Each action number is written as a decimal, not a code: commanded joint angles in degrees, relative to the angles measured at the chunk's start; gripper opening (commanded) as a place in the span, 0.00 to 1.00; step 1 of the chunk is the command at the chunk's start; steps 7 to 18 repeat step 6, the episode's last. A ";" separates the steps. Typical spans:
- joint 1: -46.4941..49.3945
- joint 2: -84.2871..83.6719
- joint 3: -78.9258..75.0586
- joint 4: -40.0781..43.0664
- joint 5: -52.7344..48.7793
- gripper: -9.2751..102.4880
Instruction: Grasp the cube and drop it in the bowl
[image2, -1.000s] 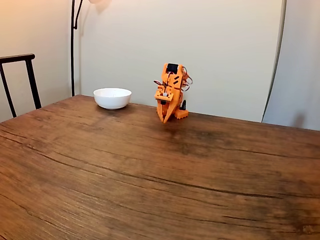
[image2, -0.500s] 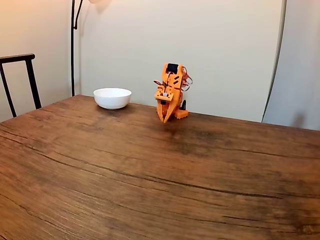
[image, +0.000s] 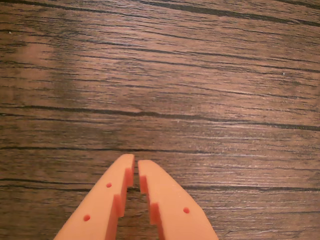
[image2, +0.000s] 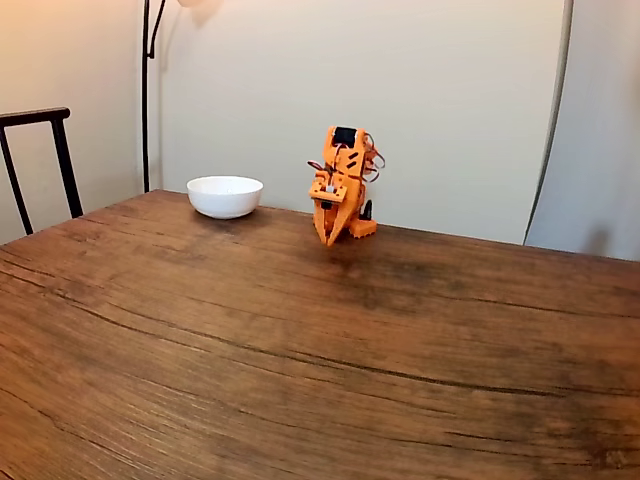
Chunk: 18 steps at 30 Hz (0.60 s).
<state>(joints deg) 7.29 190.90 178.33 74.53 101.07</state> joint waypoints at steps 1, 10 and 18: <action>0.18 -0.70 -0.09 3.60 0.09 0.08; 0.18 -0.70 -0.09 3.60 0.09 0.08; 0.18 -0.70 -0.09 3.60 0.09 0.08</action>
